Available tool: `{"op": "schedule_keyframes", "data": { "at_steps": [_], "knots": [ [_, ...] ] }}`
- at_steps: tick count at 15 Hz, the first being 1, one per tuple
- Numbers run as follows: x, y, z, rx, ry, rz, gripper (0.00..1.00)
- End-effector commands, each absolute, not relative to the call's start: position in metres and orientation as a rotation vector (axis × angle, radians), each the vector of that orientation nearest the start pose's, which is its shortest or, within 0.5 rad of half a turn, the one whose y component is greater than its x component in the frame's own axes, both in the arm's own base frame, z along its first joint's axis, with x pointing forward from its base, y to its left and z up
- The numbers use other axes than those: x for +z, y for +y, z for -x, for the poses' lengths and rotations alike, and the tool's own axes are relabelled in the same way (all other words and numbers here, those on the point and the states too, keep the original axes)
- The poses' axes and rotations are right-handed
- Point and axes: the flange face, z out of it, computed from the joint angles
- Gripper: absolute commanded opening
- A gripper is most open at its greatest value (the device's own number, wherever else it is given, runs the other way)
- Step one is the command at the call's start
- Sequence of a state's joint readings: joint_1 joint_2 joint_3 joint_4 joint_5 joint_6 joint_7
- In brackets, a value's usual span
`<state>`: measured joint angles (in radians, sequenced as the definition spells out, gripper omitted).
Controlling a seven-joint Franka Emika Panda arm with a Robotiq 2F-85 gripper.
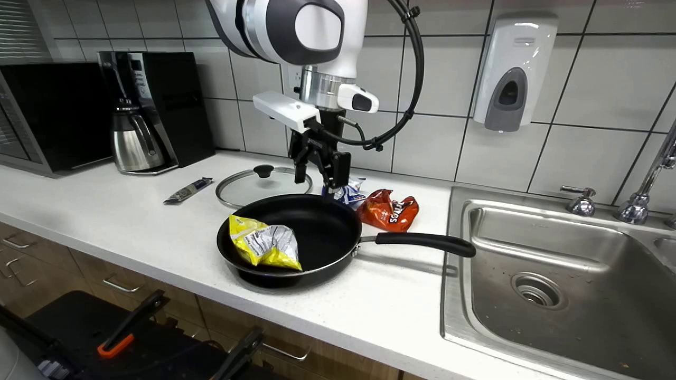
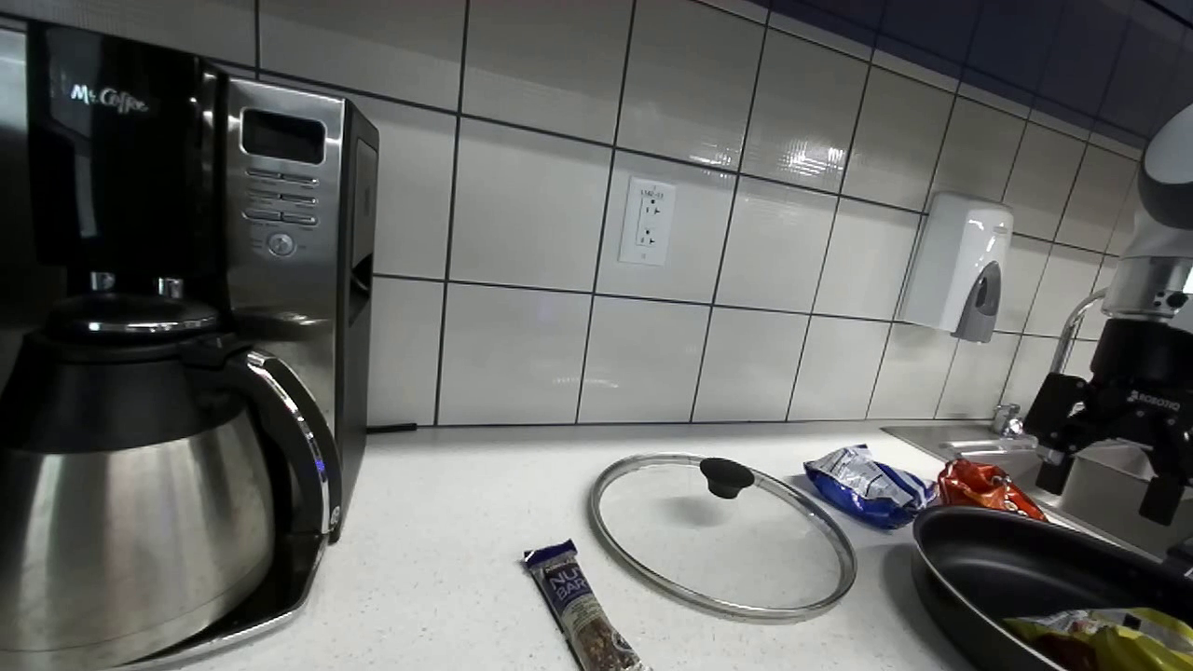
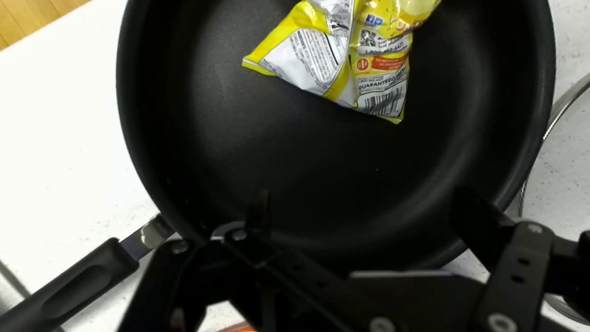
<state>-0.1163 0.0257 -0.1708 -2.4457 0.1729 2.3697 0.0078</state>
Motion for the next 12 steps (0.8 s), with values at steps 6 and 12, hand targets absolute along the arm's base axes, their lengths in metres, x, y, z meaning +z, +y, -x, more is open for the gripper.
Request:
{"op": "schedule_keyframes", "data": {
  "at_steps": [6,12],
  "knots": [
    [0.276,-0.137,-0.471,0.080,0.714,2.952,1.00],
    [0.267,-0.138,-0.504,0.027,0.851,2.919,1.00]
  ]
}}
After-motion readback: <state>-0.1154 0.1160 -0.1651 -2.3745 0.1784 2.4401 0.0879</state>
